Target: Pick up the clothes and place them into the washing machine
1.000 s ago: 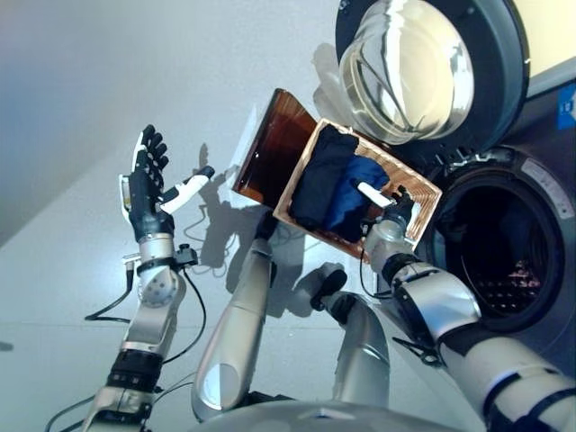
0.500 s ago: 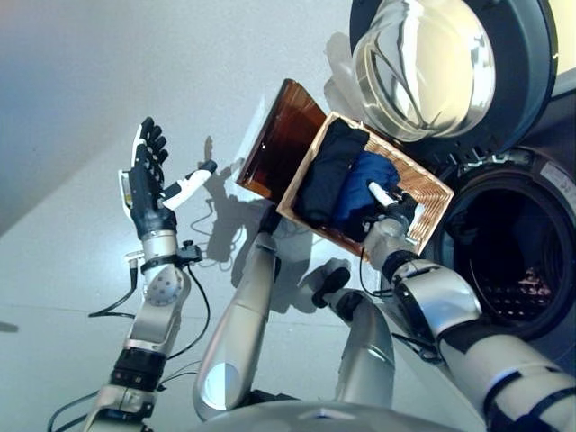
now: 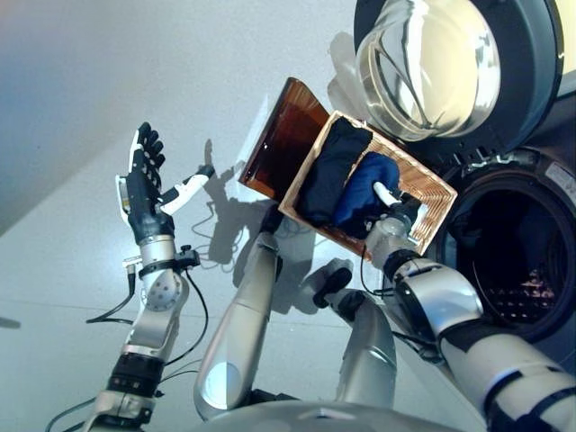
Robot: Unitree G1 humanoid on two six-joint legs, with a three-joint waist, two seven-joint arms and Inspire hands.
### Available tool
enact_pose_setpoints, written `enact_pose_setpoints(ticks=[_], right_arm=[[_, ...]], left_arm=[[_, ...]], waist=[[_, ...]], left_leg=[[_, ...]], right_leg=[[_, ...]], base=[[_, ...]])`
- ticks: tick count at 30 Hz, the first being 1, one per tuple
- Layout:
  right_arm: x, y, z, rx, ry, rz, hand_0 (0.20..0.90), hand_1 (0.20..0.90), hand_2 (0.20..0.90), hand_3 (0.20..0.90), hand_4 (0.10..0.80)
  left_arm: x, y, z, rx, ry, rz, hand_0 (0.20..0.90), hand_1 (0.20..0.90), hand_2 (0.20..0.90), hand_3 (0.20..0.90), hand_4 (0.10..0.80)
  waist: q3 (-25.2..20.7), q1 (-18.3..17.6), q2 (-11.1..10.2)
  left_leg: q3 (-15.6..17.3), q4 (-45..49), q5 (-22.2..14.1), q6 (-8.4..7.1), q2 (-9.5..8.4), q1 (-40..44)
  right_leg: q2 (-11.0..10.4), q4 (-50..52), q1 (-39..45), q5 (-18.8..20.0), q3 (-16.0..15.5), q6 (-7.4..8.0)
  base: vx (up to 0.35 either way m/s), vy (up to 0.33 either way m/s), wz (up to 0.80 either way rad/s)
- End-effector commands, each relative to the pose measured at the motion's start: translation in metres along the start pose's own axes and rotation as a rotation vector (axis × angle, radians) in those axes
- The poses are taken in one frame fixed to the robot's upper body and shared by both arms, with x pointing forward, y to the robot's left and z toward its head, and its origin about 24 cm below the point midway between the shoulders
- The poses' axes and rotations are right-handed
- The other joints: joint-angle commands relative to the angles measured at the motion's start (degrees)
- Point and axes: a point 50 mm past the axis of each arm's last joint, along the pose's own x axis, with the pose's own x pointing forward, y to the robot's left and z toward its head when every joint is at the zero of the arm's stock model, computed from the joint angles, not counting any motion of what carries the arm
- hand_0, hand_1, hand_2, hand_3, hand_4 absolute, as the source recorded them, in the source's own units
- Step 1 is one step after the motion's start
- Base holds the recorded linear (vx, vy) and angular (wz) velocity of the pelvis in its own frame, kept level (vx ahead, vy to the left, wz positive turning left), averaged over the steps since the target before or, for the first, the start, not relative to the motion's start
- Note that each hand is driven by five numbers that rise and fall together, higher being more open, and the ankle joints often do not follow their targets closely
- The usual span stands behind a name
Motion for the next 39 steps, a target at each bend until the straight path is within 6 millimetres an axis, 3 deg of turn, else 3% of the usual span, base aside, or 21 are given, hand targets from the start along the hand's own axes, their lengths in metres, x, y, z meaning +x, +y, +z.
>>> enact_pose_setpoints(ticks=[1,3,4,5,11,23,37,38,39], right_arm=[[0.015,-0.033,0.018,-0.025,-0.108,-0.138,0.2,0.2,0.2,0.2,0.3],[0.016,-0.037,0.014,-0.046,-0.102,-0.147,0.2,0.2,0.2,0.2,0.3],[0.017,-0.039,0.01,-0.061,-0.092,-0.147,0.516,0.516,0.516,0.516,0.525],[0.018,-0.042,0.008,-0.072,-0.084,-0.148,0.9,0.9,0.9,0.9,0.8],[0.018,-0.043,0.003,-0.105,-0.064,-0.13,0.9,0.9,0.9,0.9,0.8],[0.005,-0.029,-0.027,-0.168,-0.004,-0.048,0.9,0.9,0.9,0.9,0.8],[0.001,-0.021,-0.03,-0.234,-0.004,-0.026,0.9,0.9,0.9,0.9,0.8],[0.001,-0.02,-0.03,-0.247,-0.009,-0.027,0.82,0.82,0.82,0.82,0.743],[0.001,-0.02,-0.029,-0.252,-0.009,-0.026,0.488,0.488,0.488,0.488,0.506]], left_arm=[[-0.001,0.008,0.041,-0.071,-0.236,0.013,0.9,0.9,0.9,0.9,0.8],[-0.002,0.008,0.041,-0.066,-0.235,0.006,0.9,0.9,0.9,0.9,0.8],[-0.002,0.008,0.041,-0.065,-0.234,0.005,0.9,0.9,0.9,0.9,0.8],[-0.002,0.008,0.041,-0.063,-0.235,-0.001,0.9,0.9,0.9,0.9,0.8],[-0.002,0.009,0.041,-0.063,-0.23,-0.007,0.9,0.9,0.9,0.9,0.8],[0.002,0.011,0.041,-0.069,-0.221,-0.006,0.9,0.9,0.9,0.9,0.8],[0.006,0.006,0.048,-0.077,-0.252,-0.009,0.9,0.9,0.9,0.9,0.8],[0.006,0.006,0.049,-0.075,-0.255,-0.01,0.9,0.9,0.9,0.9,0.8],[0.006,0.006,0.049,-0.074,-0.256,-0.01,0.9,0.9,0.9,0.9,0.8]], waist=[[-1.67,0.5,2.14],[-1.8,0.41,1.87],[-1.78,0.48,1.78],[-1.77,0.56,1.73],[-1.54,1.04,1.19],[-1.2,2.84,-0.47],[0.93,5.38,-0.49],[0.96,5.43,-0.43],[1.01,5.52,-0.4]], left_leg=[[2.73,5.75,-10.95,0.47,-1.34,-2.69],[2.59,5.44,-10.92,0.45,-1.27,-2.42],[2.56,5.29,-10.85,0.42,-1.29,-2.34],[2.47,5.15,-10.76,0.39,-1.28,-2.27],[2.22,4.6,-10.44,0.3,-1.14,-2.2],[0.86,3.67,-9.72,0.09,-1.48,-3.16],[-0.99,3.89,-8.94,-0.13,-2.65,-6.08],[-1.06,3.76,-8.87,-0.15,-2.59,-6.08],[-1.11,3.72,-8.75,-0.17,-2.6,-6.21]], right_leg=[[3.24,-9.62,4.44,3.05,0.99,-2.68],[3.27,-10.1,4.76,3.17,0.91,-2.64],[3.24,-10.16,4.86,3.19,0.79,-2.61],[3.22,-10.29,4.96,3.22,0.71,-2.59],[3.4,-11.22,5.64,3.54,0.07,-2.38],[3.51,-12.26,6.44,3.49,-1.93,-2.13],[3.26,-11.48,5.62,2.5,-4.7,-1.91],[3.25,-11.46,5.67,2.41,-4.82,-1.93],[3.23,-11.41,5.59,2.36,-4.93,-1.93]], base=[[0.0,0.0,0.0],[0.0,0.0,0.0],[0.0,0.0,0.0],[0.0,0.0,0.0],[0.005,-0.02,0.01],[0.018,-0.035,0.1],[0.022,-0.022,0.12],[0.017,0.003,0.18],[0.014,0.012,0.19]])
